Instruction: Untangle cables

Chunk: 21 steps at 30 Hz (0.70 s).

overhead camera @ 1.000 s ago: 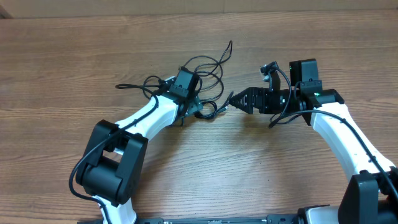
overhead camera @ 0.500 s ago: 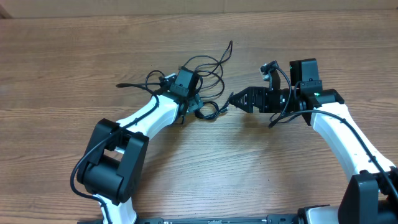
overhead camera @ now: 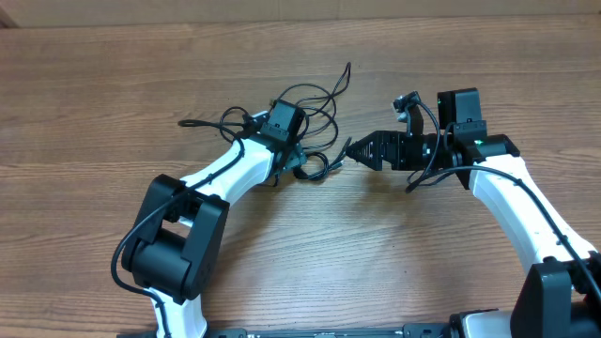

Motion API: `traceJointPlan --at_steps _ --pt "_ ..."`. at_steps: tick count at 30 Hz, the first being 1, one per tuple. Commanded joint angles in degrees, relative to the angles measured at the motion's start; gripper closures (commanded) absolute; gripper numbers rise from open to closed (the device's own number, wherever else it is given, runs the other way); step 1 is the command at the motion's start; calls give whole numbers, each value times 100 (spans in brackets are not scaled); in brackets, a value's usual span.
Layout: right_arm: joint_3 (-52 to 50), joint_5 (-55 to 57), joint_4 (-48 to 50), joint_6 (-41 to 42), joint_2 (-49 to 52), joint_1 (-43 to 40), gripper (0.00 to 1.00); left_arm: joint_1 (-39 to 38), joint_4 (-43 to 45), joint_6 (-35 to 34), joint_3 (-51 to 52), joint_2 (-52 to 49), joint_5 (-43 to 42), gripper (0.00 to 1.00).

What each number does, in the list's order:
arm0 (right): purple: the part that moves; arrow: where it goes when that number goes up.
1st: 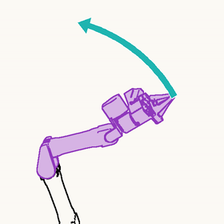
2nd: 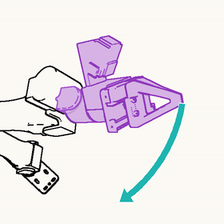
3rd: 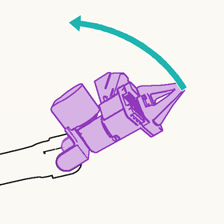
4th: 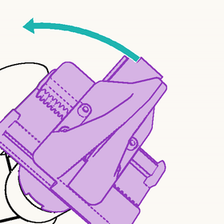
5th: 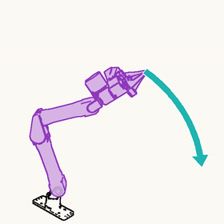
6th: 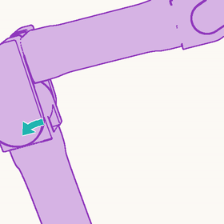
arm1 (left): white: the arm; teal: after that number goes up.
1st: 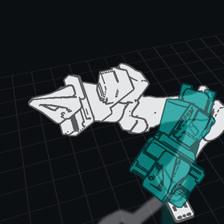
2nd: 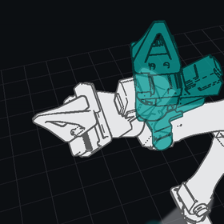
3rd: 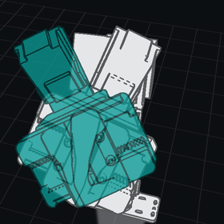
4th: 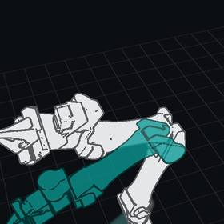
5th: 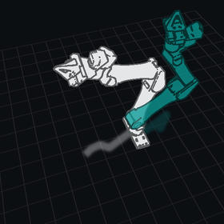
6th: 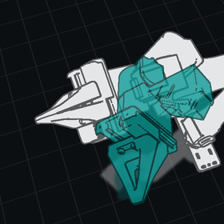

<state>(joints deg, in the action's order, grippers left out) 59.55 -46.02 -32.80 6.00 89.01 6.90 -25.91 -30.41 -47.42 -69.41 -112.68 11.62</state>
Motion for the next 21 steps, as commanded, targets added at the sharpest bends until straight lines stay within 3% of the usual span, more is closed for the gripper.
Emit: traceJointPlan --at_steps 1,8,14,21 --pt "35 -11 57 0 7 26 0 39 -557 -37 389 -570 -249 9" --pt "35 -9 61 0 7 26 0 39 -1272 -37 389 -570 -199 11" --pt "35 -9 59 0 7 26 0 44 -538 -39 389 -570 -203 17" --pt "35 -9 57 0 7 26 0 44 221 -37 389 -570 -205 58"
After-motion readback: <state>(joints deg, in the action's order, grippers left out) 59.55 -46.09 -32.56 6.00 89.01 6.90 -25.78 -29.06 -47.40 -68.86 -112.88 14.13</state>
